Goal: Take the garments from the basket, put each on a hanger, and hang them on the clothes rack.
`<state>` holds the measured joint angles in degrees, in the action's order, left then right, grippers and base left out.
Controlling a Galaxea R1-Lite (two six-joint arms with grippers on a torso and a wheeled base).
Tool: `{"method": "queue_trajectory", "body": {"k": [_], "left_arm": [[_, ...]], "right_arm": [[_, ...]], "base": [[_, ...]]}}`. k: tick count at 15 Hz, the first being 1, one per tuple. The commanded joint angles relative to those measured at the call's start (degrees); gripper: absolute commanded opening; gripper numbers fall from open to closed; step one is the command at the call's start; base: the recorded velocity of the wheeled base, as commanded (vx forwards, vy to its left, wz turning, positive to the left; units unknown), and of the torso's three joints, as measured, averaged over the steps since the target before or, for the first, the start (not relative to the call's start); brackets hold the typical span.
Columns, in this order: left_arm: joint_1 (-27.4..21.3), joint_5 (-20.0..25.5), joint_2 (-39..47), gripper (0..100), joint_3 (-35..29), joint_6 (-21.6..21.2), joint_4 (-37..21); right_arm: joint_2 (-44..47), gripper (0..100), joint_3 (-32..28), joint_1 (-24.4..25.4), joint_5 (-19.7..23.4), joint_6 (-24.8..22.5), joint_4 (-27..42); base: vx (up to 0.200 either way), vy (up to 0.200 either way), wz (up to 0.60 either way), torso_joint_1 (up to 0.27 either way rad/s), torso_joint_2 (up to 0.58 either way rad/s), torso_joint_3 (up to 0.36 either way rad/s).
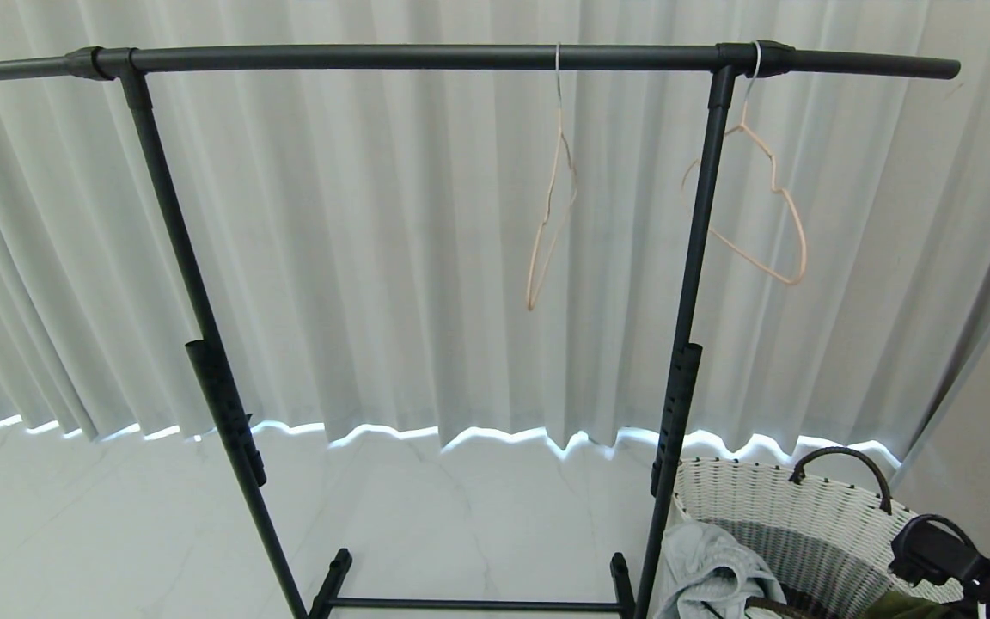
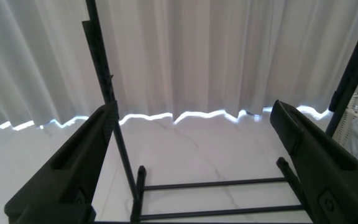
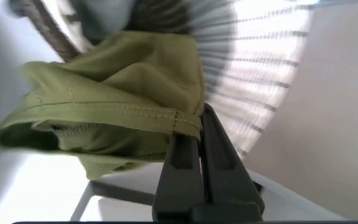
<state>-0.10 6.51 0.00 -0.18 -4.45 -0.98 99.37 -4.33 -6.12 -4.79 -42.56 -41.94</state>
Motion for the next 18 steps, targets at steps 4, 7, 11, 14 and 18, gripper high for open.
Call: {"method": "queue_trajectory", "body": {"k": [4, 7, 11, 14, 18], "left_arm": [[0.0, 0.1, 0.1, 100, 0.0, -1.1, 0.0], [0.0, 0.1, 0.1, 100, 0.0, -1.1, 0.0], [0.0, 0.1, 0.1, 100, 0.0, -1.1, 0.0], [0.0, 0.1, 0.1, 100, 0.0, -1.1, 0.0], [0.0, 0.1, 0.1, 100, 0.0, -1.3, 0.0]], "right_arm": [[-29.8, 0, -10.0, 3.7, -4.1, -0.1, 23.0], [-42.1, 0, -21.6, 4.1, -3.9, 0.5, 47.0], [-49.9, 0, -22.8, 4.2, -3.9, 0.8, 52.3], [-51.6, 0, -23.2, 5.0, -3.9, 0.8, 52.3], [-51.6, 0, -24.5, 6.0, -3.9, 0.7, 52.3]], "base": [[-0.05, 0.0, 0.0, 0.001, 0.0, 0.002], [-0.2, 0.0, 0.0, -0.001, 0.0, 0.001], [-0.15, 0.0, 0.0, -0.002, 0.0, 0.005], [0.0, 0.0, 0.0, 0.0, 0.0, 0.0], [0.0, 0.2, 0.0, 0.001, 0.0, 0.001]]}}
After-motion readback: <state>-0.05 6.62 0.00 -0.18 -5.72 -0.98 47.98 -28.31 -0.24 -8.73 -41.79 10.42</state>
